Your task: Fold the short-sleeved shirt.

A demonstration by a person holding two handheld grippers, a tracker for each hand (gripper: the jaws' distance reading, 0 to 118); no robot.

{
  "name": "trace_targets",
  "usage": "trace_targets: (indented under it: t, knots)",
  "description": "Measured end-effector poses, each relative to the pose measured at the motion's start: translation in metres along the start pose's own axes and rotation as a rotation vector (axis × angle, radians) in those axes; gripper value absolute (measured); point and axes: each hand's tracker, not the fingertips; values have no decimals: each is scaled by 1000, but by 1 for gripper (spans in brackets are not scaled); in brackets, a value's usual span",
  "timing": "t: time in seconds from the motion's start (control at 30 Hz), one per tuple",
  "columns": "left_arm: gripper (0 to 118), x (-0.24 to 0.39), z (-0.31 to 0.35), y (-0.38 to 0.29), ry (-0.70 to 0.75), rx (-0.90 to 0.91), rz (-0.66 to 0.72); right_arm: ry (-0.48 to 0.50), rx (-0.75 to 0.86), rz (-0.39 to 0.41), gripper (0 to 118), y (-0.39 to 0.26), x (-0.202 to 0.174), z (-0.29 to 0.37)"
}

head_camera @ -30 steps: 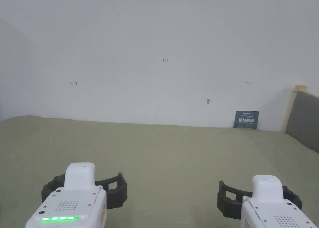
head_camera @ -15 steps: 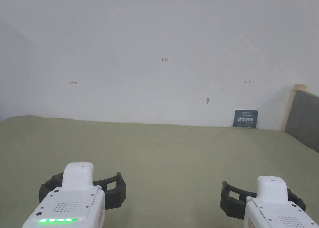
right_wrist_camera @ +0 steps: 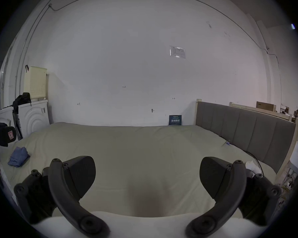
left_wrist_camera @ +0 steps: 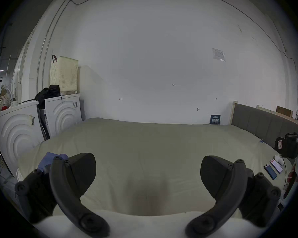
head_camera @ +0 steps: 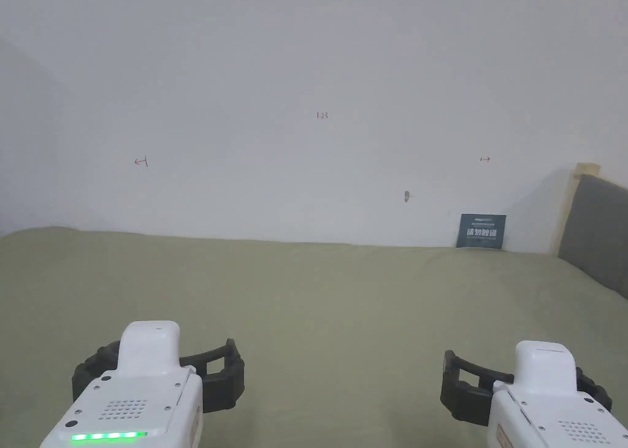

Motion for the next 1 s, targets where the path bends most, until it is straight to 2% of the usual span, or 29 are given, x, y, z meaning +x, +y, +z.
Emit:
trace_targets:
  t: [0.57, 0.73, 0.87, 1.0]
  knots:
    - [118, 1, -1, -6, -7, -19, -8, 35, -9, 19, 118, -7, -6, 3]
    - [118, 2, -2, -5, -8, -20, -16, -13, -10, 58, 118, -7, -9, 0]
    - [118, 3, -2, -4, -9, -19, -17, 16, -10, -11, 118, -6, -3, 1]
    - [118, 3, -1, -2, -8, -14, -12, 9, -2, -14, 118, -6, -2, 1]
